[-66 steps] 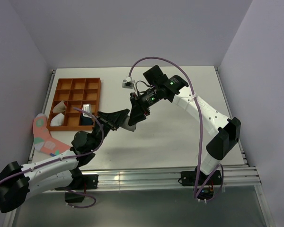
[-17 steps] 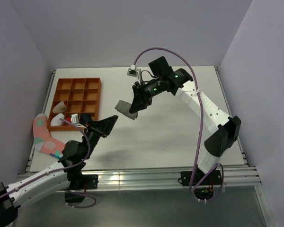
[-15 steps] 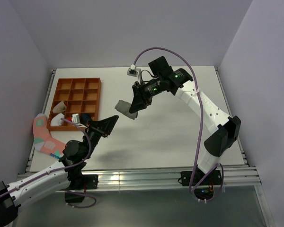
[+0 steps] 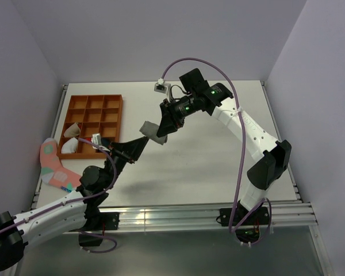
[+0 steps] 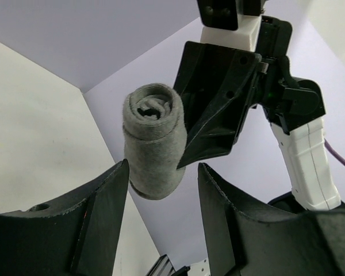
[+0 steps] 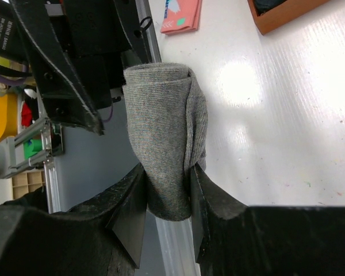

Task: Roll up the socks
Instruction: Adjust the sock.

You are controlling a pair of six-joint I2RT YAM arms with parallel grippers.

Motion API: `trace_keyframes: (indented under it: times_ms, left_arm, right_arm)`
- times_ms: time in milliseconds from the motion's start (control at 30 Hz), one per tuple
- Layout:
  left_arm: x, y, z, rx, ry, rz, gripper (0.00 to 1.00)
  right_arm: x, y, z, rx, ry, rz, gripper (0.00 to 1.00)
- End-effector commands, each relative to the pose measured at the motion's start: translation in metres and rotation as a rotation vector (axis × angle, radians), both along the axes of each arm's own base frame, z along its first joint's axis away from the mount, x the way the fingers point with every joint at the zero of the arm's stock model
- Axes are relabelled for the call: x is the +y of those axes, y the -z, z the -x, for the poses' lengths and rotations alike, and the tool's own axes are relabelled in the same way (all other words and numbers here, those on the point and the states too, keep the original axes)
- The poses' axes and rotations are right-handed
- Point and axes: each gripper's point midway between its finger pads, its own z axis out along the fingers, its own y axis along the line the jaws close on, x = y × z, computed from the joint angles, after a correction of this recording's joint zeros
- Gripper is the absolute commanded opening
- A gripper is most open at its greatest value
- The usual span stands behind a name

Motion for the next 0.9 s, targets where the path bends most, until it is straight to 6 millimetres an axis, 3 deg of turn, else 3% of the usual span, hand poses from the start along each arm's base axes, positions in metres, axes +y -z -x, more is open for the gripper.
trace_keyframes:
  times_ms: [0, 867]
  left_arm:
    - [0.000, -0.034, 0.008, -0.083, 0.023, 0.064, 0.57]
    - [-0.017, -0.030, -0.002, -0.038, 0.053, 0.045, 0.56]
  right_arm:
    - [0.006, -0.014, -0.002, -0.042, -0.007, -0.038, 0.00]
    - [0.016, -0.023, 0.017, -0.070, -0.051, -0.047, 0.00]
